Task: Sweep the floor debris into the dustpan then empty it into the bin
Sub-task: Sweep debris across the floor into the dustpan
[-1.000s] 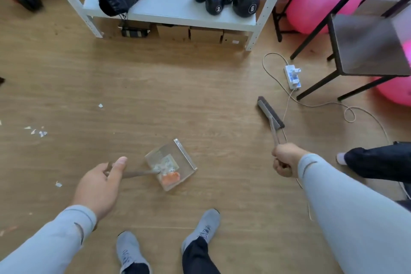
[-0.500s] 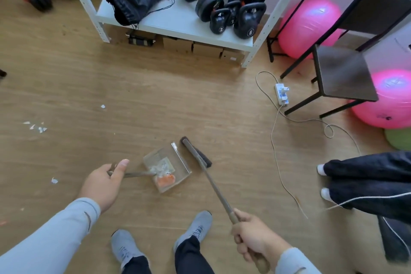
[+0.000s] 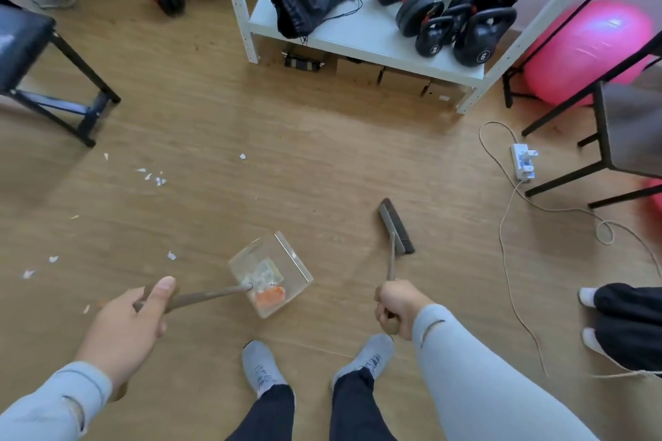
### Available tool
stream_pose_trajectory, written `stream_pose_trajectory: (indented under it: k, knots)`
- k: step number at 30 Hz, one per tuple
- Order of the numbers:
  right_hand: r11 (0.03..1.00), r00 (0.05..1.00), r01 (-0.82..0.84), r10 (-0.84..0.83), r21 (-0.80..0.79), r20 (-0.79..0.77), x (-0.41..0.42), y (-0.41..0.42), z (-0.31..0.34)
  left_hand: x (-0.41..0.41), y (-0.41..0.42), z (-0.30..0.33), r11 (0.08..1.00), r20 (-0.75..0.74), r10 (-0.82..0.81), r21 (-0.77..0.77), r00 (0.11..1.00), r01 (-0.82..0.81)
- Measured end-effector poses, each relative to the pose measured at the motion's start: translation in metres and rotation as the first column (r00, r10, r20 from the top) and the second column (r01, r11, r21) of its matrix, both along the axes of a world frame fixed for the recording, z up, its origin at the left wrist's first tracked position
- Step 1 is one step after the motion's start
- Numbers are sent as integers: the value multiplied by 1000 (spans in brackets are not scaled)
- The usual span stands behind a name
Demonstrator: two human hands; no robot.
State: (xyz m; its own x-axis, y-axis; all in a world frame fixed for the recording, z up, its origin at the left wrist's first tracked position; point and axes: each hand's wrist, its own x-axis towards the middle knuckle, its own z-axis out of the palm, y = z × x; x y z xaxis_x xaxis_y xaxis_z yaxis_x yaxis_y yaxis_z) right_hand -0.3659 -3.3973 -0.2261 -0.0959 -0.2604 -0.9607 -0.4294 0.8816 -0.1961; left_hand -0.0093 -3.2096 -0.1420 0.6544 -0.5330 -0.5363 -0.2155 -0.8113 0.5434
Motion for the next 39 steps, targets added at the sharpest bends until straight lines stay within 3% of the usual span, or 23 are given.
stream_pose_trajectory:
  k: [8,12,16,20,25,30,34,39]
  knots:
    - [987,978,124,-140,105,157,131,76,28,48,56,3,997,54,82,-9,995,-82]
    - [993,985,37,-56,116,166,120,68,63,65,71,5,986,26,163,-17,986,-163]
    - [999,993,-37,35,12,115,79,37,84,76,81,6,980,29,199,-32,980,-198]
    - [946,955,-297,297,-130,-18,81,-18,71,81,77,1,973,26,230,-21,973,-230]
    - [766,779,-627,610,-144,-148,140,-86,23,75,67,-6,967,57,253,1,966,-253]
    - [358,362,-932,914,-58,-182,154,-60,9,71,55,-9,969,48,245,15,968,-246]
    - [109,82,-990,960,86,-269,114,-32,23,66,53,-12,971,30,239,13,971,-240]
    - [32,-42,-980,932,198,-359,49,-36,57,63,55,-12,976,12,216,-7,976,-216]
